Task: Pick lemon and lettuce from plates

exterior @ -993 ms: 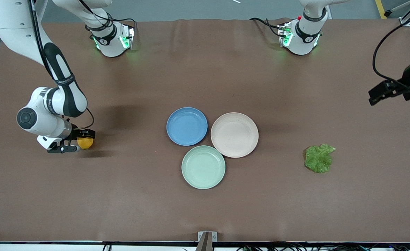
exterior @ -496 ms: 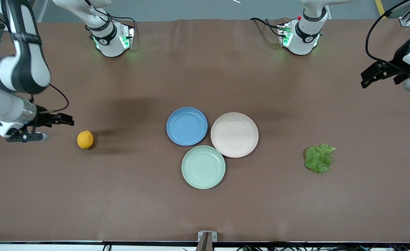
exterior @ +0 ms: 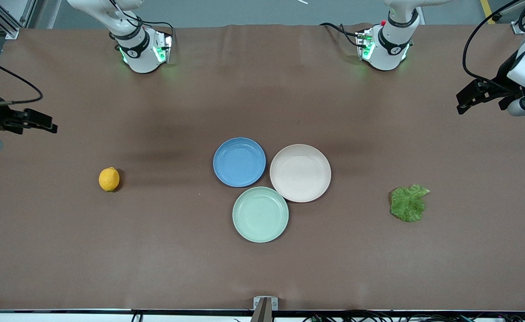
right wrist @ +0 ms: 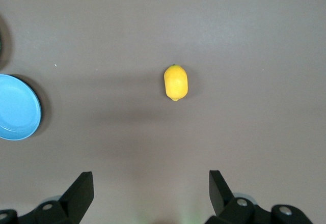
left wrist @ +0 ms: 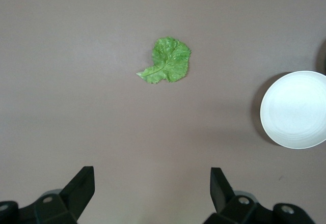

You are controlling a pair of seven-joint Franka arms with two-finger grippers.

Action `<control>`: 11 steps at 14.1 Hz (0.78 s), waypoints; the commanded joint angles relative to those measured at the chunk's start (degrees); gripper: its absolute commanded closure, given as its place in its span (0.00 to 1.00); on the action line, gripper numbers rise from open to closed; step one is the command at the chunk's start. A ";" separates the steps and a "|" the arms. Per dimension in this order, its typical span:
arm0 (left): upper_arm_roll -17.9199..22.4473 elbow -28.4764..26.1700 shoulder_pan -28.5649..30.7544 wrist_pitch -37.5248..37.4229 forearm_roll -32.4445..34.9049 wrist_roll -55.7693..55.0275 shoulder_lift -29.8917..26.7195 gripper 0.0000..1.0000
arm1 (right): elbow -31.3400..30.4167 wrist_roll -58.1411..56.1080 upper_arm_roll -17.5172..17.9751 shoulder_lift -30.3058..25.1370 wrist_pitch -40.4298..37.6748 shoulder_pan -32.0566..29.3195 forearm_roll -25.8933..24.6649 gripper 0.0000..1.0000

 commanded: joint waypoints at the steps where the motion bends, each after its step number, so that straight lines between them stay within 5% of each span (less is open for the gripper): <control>1: 0.06 -0.82 0.14 0.79 -0.87 1.16 -0.59 0.00 | 2.80 1.01 0.94 0.80 -1.00 -1.15 -0.56 0.00; 11: 0.06 -0.65 0.22 0.96 -0.87 1.34 -0.15 0.00 | 9.05 0.40 0.93 1.24 -0.83 -1.15 -1.60 0.00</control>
